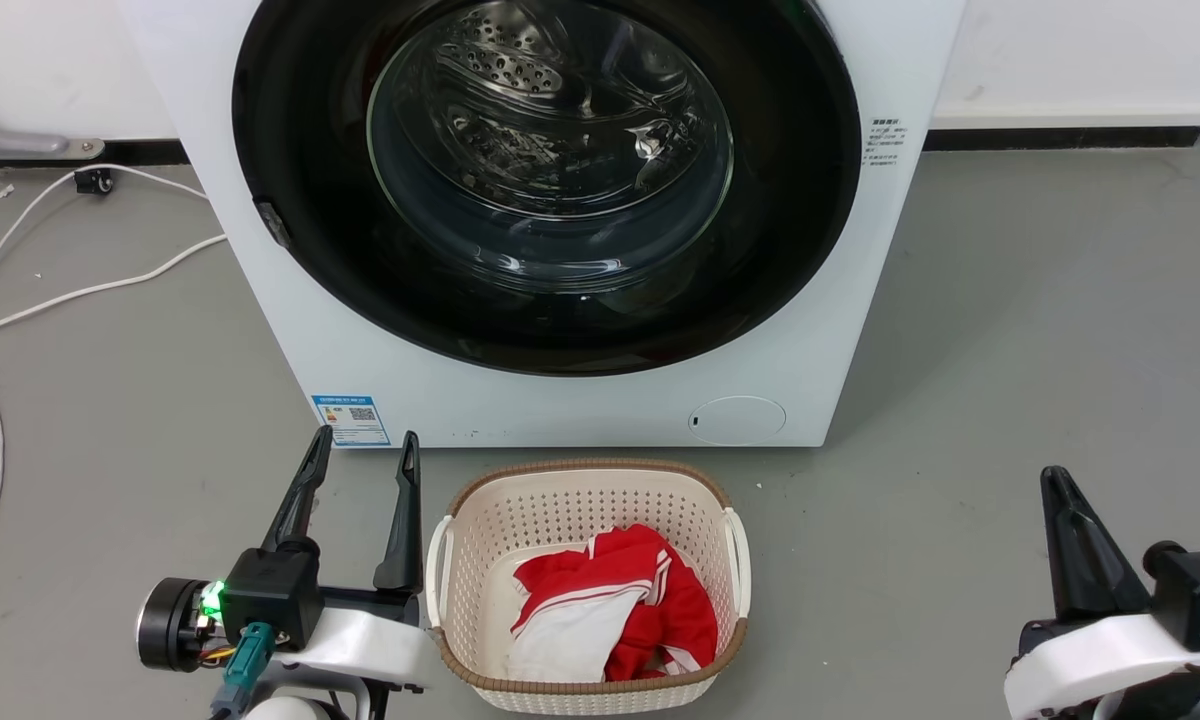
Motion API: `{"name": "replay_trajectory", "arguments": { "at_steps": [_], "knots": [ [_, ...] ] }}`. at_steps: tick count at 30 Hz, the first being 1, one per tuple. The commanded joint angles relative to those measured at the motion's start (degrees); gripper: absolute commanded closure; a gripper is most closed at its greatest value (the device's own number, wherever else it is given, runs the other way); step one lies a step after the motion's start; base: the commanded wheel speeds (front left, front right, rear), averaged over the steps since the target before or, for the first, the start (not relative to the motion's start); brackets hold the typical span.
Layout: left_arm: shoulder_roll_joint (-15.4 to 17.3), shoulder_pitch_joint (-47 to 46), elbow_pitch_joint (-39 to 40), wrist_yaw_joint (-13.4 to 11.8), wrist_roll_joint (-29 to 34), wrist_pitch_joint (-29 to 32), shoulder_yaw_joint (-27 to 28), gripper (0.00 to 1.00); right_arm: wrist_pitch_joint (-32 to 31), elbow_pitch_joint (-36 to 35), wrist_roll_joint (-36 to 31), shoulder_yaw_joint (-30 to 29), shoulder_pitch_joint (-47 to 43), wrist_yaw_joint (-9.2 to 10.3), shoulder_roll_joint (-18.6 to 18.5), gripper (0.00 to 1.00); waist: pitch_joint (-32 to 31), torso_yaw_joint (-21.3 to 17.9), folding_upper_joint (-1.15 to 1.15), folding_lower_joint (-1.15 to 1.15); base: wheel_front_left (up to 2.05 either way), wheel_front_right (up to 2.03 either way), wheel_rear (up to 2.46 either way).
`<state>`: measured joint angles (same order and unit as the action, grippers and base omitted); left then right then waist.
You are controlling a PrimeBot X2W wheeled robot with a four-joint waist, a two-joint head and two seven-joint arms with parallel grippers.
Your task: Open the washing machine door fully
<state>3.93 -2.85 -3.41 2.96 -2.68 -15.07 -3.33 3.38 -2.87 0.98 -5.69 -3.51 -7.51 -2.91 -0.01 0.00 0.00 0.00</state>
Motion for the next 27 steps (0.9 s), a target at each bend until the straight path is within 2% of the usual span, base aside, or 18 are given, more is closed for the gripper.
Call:
{"name": "replay_trajectory", "arguments": {
  "at_steps": [1, 5, 11, 17, 23, 27],
  "knots": [
    [-0.1, 0.4, 0.0, 0.0, 0.5, -0.2, 0.1, 0.0, 0.6, 0.1, 0.9, -0.3, 0.3, 0.04, 0.1, 1.0, 0.0, 0.0, 0.0, 0.0, 0.0, 0.0, 0.0],
    [-0.2, 0.4, 0.0, 0.2, 0.4, -0.2, 0.3, 0.0, 1.4, 1.7, 11.9, -0.8, 1.2, 0.03, 0.1, 1.0, 0.1, 0.0, 0.0, 0.0, 0.0, 0.0, 0.0],
    [-0.2, -0.4, 0.1, 0.5, 0.6, -0.1, 0.8, 0.0, 3.6, 4.8, 34.3, -0.5, 3.8, 0.03, 0.1, 1.0, 0.7, -0.2, 0.0, 0.0, 0.0, 0.0, 0.0],
    [-0.2, -1.5, 0.8, 0.8, 0.6, -0.1, 1.5, 0.0, 5.9, 7.2, 58.8, -1.1, 10.0, 0.03, 0.0, 1.0, 2.7, -0.4, 0.0, 0.0, 0.0, 0.0, 0.0],
    [-0.3, -3.4, 1.6, 1.0, 0.4, -0.1, 2.0, 0.0, 4.8, 9.6, 71.5, -2.6, 18.5, 0.02, 0.1, 1.0, 6.2, -0.3, 0.0, 0.0, 0.0, 0.0, 0.0],
    [-0.3, -5.3, 2.2, 1.4, 0.5, -0.1, 2.1, 0.0, 1.8, 13.1, 74.7, -4.4, 26.5, 0.02, -0.1, 1.0, 9.2, 0.1, 0.0, 0.0, 0.0, 0.0, 0.0]
  ]
}}
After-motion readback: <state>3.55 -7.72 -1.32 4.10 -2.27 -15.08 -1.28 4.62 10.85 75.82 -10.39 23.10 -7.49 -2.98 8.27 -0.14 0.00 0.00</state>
